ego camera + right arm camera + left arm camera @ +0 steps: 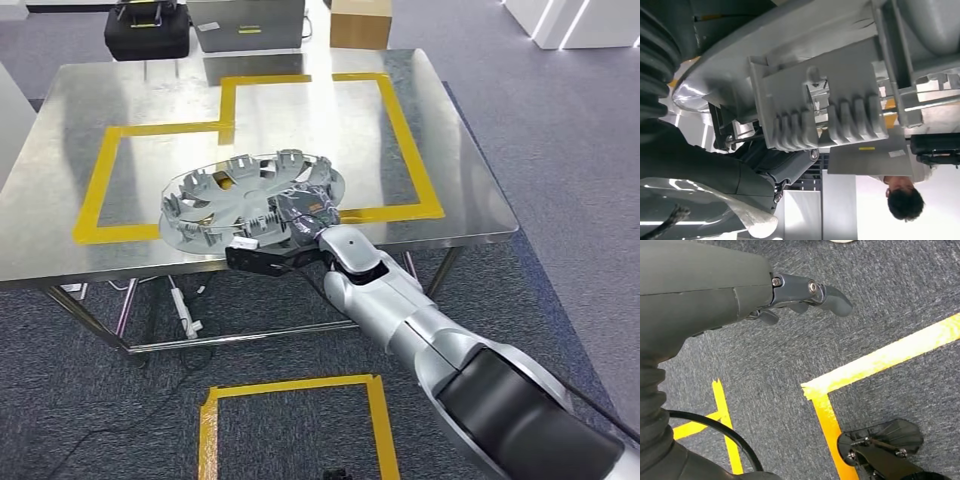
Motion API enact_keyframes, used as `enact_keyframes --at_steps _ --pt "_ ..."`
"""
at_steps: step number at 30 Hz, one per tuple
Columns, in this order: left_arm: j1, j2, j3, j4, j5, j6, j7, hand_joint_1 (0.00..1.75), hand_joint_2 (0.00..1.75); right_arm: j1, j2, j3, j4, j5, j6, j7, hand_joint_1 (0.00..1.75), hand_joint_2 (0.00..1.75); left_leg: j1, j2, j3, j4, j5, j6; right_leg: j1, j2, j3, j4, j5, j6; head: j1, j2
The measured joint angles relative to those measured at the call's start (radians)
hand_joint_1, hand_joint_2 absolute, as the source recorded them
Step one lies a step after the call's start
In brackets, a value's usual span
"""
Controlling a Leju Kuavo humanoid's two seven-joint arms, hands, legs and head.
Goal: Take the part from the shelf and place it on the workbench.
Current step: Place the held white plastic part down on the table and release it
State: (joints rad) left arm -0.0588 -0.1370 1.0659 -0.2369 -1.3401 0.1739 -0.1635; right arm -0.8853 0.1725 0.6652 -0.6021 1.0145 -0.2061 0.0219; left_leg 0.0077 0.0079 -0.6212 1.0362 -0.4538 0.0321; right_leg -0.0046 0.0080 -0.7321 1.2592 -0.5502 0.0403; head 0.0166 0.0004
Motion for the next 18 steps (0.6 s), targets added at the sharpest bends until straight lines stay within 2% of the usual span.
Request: enact_keyframes --at_steps 2,3,4,6,8,9,10,12,13,14,15,17,18 --pt "-0.001 0.000 0.000 0.000 0.000 -0.002 0.000 0.00 1.75 -0.003 0.001 0.003 0.000 0.006 0.003 -0.008 1.75 1.75 -0.003 0.000 0.001 0.001 -0.001 -0.002 0.004 -0.005 0.071 -0.138 0.061 -0.012 0.000 0.000" --pt "-0.001 -0.001 0.000 0.000 0.000 -0.003 -0.001 0.00 1.75 -0.005 0.002 0.005 0.000 0.008 0.006 -0.011 1.75 1.75 -0.005 0.000 0.000 0.001 -0.001 -0.005 0.006 -0.008 0.101 -0.194 0.076 -0.016 0.000 0.000" --pt "-0.002 -0.001 0.000 0.000 0.000 -0.003 -0.001 0.00 1.75 -0.006 0.003 0.007 0.000 0.010 0.008 -0.013 1.75 1.75 -0.006 0.000 -0.002 0.002 -0.001 -0.009 0.009 -0.010 0.119 -0.225 0.081 -0.020 -0.001 0.000" --pt "-0.002 -0.001 0.000 0.000 0.000 -0.004 -0.001 0.00 1.75 -0.005 0.004 0.011 0.000 0.013 0.012 -0.017 1.75 1.75 -0.006 0.001 -0.002 0.000 0.001 -0.019 0.010 -0.009 0.126 -0.238 0.079 -0.024 -0.001 0.000" --pt "-0.002 0.000 0.000 0.000 0.000 -0.005 -0.002 0.00 1.75 -0.004 0.005 0.014 -0.001 0.013 0.014 -0.019 1.75 1.75 -0.005 0.001 -0.005 0.010 -0.009 -0.030 0.005 -0.009 0.133 -0.247 0.083 -0.032 -0.002 0.000" --pt "-0.002 0.001 0.000 0.000 0.000 -0.005 -0.002 0.00 1.75 -0.005 0.006 0.015 -0.001 0.013 0.014 -0.021 1.75 1.75 -0.005 0.000 -0.016 0.037 -0.026 -0.036 0.001 -0.009 0.137 -0.252 0.085 -0.036 -0.004 0.000" --pt "-0.002 0.002 0.000 0.000 0.000 -0.004 -0.002 0.00 1.75 -0.005 0.007 0.016 -0.001 0.013 0.015 -0.022 1.75 1.75 -0.002 -0.001 -0.039 0.087 -0.053 -0.041 -0.001 -0.009 0.141 -0.254 0.085 -0.040 -0.006 0.000" --pt "-0.002 0.002 0.000 0.000 0.000 -0.005 -0.003 0.00 1.75 -0.003 0.009 0.019 -0.001 0.013 0.018 -0.024 1.75 1.75 0.002 -0.002 -0.101 0.218 -0.106 -0.051 -0.001 -0.009 0.144 -0.254 0.082 -0.045 -0.008 0.000" --pt "-0.001 0.003 0.000 0.000 0.000 -0.005 -0.003 0.00 1.75 -0.001 0.009 0.020 0.000 0.013 0.019 -0.024 1.75 1.75 0.004 -0.002 -0.125 0.262 -0.116 -0.054 -0.001 -0.008 0.145 -0.253 0.080 -0.046 -0.008 0.000" --pt "-0.001 0.003 0.000 0.000 0.000 -0.005 -0.003 0.00 1.75 0.001 0.009 0.021 0.000 0.013 0.020 -0.024 1.75 1.75 0.006 -0.002 -0.131 0.270 -0.105 -0.056 -0.001 -0.006 0.147 -0.253 0.079 -0.045 -0.008 0.000" --pt "0.000 0.004 0.000 0.000 0.000 -0.006 -0.003 0.00 1.75 0.002 0.009 0.022 0.000 0.013 0.022 -0.025 1.75 1.75 0.007 -0.002 -0.119 0.237 -0.076 -0.057 -0.001 -0.003 0.150 -0.252 0.076 -0.044 -0.008 0.000" --pt "0.000 0.007 0.000 0.001 0.000 -0.007 -0.004 0.00 1.75 0.001 0.010 0.024 0.000 0.013 0.028 -0.025 1.75 1.75 0.011 -0.003 -0.060 0.108 -0.004 -0.056 -0.001 0.001 0.158 -0.250 0.068 -0.038 -0.008 0.000" --pt "-0.001 0.008 0.000 0.001 0.000 -0.007 -0.005 0.00 1.75 -0.001 0.010 0.025 0.000 0.013 0.032 -0.025 1.75 1.75 0.010 -0.003 -0.033 0.050 0.014 -0.053 0.001 0.003 0.158 -0.248 0.065 -0.034 -0.009 0.000"
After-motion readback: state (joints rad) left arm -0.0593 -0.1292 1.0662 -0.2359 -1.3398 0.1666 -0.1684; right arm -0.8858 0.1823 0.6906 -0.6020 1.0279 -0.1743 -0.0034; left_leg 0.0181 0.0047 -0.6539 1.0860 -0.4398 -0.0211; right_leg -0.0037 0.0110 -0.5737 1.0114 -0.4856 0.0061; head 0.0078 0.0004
